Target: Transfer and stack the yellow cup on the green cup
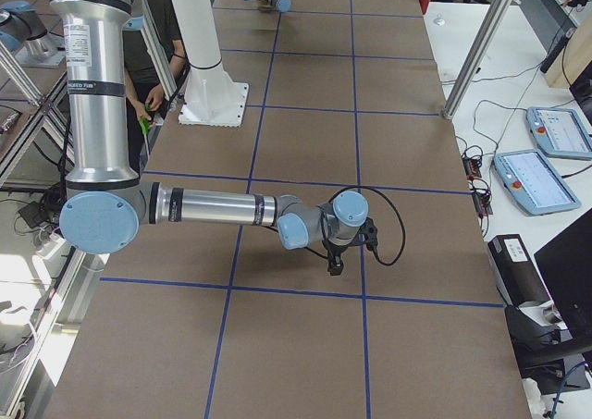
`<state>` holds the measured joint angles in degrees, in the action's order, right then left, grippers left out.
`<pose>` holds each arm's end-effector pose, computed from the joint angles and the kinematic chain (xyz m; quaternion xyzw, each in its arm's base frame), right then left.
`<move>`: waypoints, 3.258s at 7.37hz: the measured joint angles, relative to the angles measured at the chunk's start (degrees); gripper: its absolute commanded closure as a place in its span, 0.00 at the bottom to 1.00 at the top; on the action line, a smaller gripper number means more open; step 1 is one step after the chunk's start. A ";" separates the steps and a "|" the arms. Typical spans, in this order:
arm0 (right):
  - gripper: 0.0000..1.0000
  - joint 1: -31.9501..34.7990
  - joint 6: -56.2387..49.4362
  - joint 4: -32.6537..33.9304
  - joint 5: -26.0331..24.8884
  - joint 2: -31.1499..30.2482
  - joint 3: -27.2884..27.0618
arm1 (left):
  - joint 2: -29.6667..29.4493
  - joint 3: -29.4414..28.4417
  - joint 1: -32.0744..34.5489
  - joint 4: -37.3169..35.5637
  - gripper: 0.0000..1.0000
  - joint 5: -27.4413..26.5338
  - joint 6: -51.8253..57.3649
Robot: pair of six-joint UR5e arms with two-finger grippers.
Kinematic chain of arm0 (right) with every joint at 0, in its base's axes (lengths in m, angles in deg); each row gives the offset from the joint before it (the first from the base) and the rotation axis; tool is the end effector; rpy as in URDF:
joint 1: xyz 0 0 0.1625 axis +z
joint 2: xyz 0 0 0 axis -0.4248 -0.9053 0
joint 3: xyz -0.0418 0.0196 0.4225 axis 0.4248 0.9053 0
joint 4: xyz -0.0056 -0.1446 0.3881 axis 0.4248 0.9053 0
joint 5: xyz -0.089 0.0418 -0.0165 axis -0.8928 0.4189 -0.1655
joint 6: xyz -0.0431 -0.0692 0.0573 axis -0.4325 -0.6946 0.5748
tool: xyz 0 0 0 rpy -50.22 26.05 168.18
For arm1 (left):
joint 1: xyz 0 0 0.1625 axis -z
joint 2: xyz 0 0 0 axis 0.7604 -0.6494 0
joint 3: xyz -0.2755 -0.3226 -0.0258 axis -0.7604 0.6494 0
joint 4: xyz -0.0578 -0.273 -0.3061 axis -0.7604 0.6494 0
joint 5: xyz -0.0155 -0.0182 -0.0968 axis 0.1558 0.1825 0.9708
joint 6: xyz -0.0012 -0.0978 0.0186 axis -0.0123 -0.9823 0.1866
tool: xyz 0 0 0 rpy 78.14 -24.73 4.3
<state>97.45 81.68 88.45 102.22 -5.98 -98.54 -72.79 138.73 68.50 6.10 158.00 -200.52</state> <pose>-0.0968 -0.4990 0.6679 0.0000 -0.4172 -0.0894 0.9044 0.1907 -0.1760 0.8295 0.0348 -0.3527 -0.7238 0.5920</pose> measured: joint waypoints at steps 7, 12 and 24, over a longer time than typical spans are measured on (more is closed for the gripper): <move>0.00 -0.74 0.07 -0.05 0.49 0.00 -0.26 | 1.15 -2.39 -1.91 1.60 0.02 4.52 -1.38; 0.00 -0.84 0.10 -0.08 0.55 0.00 -0.41 | 1.40 -3.51 -2.57 2.82 0.66 4.64 -2.01; 0.00 -0.92 3.44 0.15 3.11 3.85 -0.79 | -2.37 -4.88 18.63 12.75 0.59 -34.78 33.44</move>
<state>96.54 85.12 88.60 105.33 -2.13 -99.33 -75.16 133.85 87.12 18.85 123.22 -167.08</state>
